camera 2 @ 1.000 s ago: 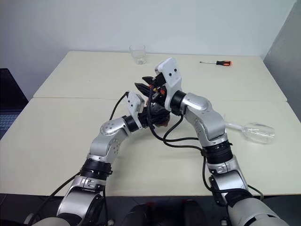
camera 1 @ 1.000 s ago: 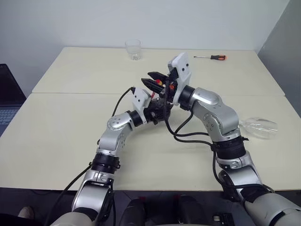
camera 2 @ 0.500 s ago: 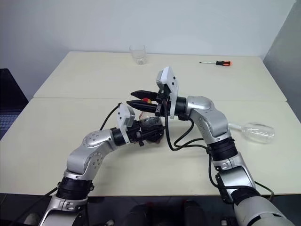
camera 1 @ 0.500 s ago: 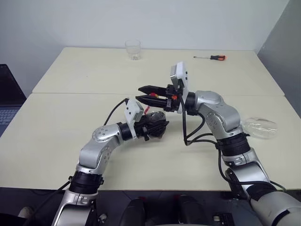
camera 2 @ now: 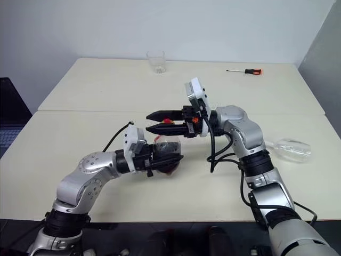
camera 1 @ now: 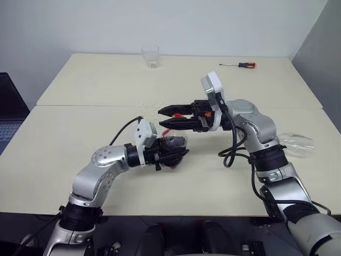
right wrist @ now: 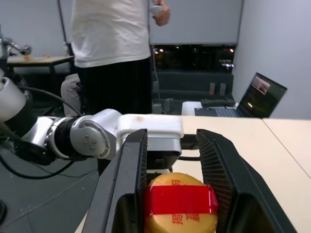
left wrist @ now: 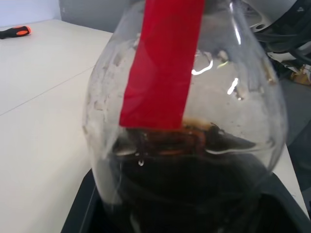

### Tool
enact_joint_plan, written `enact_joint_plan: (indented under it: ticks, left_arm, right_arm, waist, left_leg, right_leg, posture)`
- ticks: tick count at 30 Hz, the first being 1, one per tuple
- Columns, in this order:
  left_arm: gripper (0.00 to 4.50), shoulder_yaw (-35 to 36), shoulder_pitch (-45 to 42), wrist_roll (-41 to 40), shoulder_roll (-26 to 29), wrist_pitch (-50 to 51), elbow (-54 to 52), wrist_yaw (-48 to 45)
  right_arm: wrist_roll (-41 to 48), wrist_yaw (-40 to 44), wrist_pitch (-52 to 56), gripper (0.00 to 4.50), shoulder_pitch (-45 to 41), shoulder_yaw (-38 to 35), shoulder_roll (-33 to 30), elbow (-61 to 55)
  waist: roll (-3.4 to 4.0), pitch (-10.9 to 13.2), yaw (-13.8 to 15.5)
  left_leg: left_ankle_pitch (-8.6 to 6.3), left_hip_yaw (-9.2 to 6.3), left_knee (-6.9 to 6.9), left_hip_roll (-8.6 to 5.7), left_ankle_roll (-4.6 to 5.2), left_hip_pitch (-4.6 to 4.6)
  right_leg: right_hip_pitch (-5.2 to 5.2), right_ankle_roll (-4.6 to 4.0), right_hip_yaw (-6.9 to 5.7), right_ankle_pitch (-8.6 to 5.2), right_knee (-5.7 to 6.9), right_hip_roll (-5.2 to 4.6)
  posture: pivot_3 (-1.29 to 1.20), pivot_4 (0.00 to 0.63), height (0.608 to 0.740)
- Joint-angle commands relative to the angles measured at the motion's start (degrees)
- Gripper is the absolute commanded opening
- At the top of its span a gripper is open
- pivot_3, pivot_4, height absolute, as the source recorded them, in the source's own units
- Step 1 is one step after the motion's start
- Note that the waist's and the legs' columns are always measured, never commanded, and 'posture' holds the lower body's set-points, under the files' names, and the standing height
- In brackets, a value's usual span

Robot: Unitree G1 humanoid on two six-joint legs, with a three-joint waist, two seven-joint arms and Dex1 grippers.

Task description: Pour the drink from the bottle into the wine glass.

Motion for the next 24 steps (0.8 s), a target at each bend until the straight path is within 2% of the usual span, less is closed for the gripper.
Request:
enact_joint_plan:
  ticks: [1, 7, 18, 24]
  left_arm:
    - [2.18, 2.08, -0.41, -3.7, 0.0, -1.26, -3.87, -1.78]
    - [2.18, 1.95, -0.9, -3.03, -0.43, -1.77, -3.07, -1.52]
    - [2.18, 1.97, -2.1, -0.54, -1.18, -4.86, 1.04, -0.68]
    - [2.18, 1.49, -2.82, -0.22, -1.45, -5.83, 2.38, -0.98]
  right_arm:
    - [-1.67, 0.64, -3.71, 1.28, -0.46, -2.1, -2.25, -0.67]
    - [-0.96, -1.59, -1.06, 1.28, -0.43, -2.23, -1.85, -2.54]
    - [3.33, -10.7, 9.63, 1.28, 0.77, -5.32, -2.39, -10.28]
    - [6.31, -14.51, 14.39, 3.37, 1.81, -7.42, -2.56, -12.96]
  waist:
    - [0.0, 0.0, -0.01]
    - [0.0, 0.01, 0.0]
    - [0.0, 0.01, 0.05]
    - [0.0, 0.01, 0.02]
  left_leg:
    - [0.0, 0.0, 0.0, 0.0, 0.0, 0.0]
    - [0.0, 0.0, -0.01, 0.0, 0.0, 0.0]
    - [0.0, 0.0, -0.01, 0.0, 0.0, 0.0]
    - [0.0, 0.01, 0.0, -0.01, 0.0, -0.01]
  right_leg:
    - [0.0, 0.0, 0.01, 0.0, 0.0, 0.0]
    - [-0.01, 0.0, 0.01, 0.0, 0.0, -0.01]
    - [-0.01, 0.0, 0.02, 0.0, -0.01, -0.01]
    - [0.0, 0.0, 0.02, 0.0, -0.01, -0.03]
  posture:
    - [0.0, 0.15, 0.74]
    - [0.0, 0.15, 0.74]
    - [0.0, 0.15, 0.74]
    - [0.0, 0.15, 0.74]
